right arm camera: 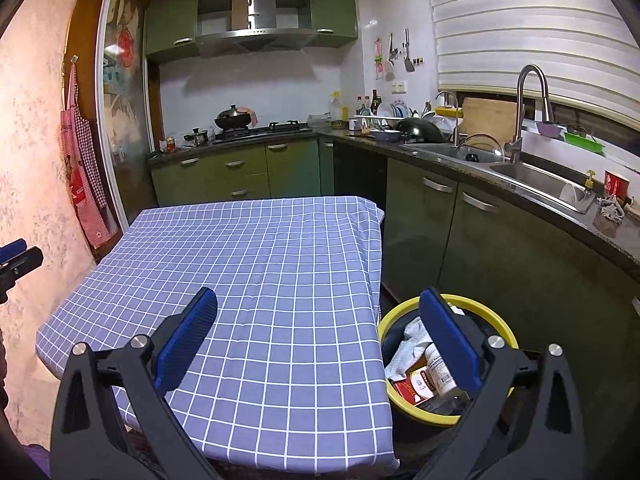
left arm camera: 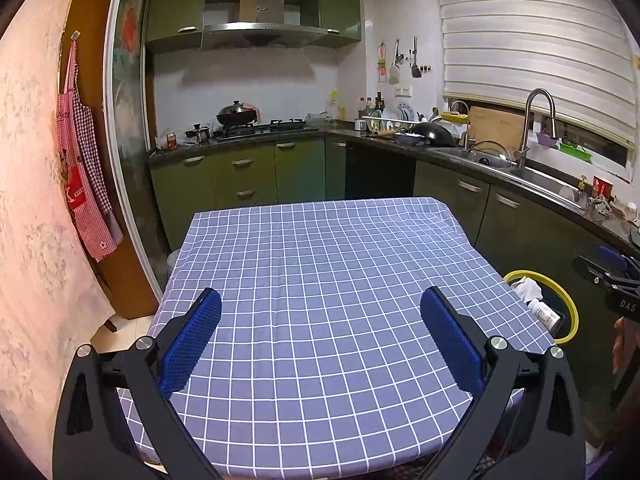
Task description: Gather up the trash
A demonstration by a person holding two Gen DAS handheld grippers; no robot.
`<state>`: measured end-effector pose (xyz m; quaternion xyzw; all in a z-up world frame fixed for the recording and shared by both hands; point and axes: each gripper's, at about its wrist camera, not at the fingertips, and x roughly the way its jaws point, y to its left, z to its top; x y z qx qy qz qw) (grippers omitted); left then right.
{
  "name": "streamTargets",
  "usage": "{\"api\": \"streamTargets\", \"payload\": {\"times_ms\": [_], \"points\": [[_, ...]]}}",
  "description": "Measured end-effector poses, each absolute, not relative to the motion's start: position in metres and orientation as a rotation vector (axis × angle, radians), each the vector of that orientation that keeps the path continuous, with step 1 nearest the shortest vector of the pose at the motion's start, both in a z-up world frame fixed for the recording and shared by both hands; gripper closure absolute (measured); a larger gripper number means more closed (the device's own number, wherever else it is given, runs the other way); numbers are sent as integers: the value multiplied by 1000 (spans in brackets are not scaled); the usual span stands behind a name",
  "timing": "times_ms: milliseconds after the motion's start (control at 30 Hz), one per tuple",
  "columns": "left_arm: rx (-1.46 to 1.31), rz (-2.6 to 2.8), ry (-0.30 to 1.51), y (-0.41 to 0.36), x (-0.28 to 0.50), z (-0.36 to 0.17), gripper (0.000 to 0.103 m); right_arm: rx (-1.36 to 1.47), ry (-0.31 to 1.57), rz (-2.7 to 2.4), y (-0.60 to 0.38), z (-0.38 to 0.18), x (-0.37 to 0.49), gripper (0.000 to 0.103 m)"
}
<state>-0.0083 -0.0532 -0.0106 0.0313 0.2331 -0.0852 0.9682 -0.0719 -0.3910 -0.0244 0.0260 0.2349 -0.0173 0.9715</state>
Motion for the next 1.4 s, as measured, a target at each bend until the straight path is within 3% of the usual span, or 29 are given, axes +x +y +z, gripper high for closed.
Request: {"api": "streamTargets", "payload": {"times_ms": [1400], "points": [[73,-178,482,-55,-4,-13,5,56,483,-38,-391,-30,-69,7]]}}
